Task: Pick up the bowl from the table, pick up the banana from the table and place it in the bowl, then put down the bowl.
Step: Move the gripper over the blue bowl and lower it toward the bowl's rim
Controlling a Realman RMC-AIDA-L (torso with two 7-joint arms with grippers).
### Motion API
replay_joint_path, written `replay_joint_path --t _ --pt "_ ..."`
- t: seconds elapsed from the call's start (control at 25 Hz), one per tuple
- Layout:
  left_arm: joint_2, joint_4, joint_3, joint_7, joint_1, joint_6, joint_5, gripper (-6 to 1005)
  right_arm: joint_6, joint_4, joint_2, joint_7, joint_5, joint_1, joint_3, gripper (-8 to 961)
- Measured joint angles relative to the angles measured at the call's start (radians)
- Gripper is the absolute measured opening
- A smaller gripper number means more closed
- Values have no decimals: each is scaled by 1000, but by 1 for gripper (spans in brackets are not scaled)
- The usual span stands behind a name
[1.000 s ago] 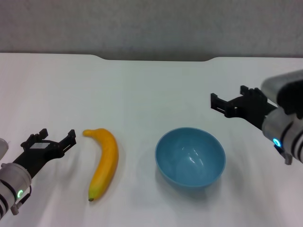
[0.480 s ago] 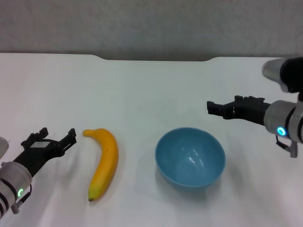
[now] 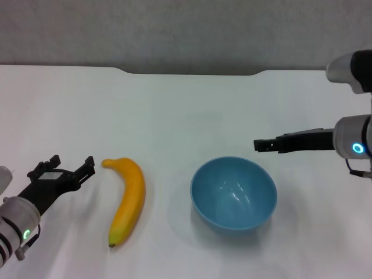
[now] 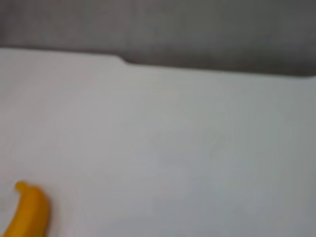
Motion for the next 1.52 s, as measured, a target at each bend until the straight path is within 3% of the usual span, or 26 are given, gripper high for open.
replay_joint_path --t 0.2,0.52,0.84,1.08,1.52 --pt "0 -2 0 0 -1 0 0 893 48 95 -1 -41 50 54 39 766" --pt "-1 -10 2 0 -9 0 0 893 84 362 -2 -158 73 177 144 759" --pt "-3 -11 6 0 -14 -1 2 894 49 418 2 -187 76 206 158 760" --pt "-4 -12 9 0 -22 0 6 894 58 518 -4 -202 76 285 186 759" --pt "-4 -15 9 0 -31 1 3 894 16 571 10 -217 76 291 188 760"
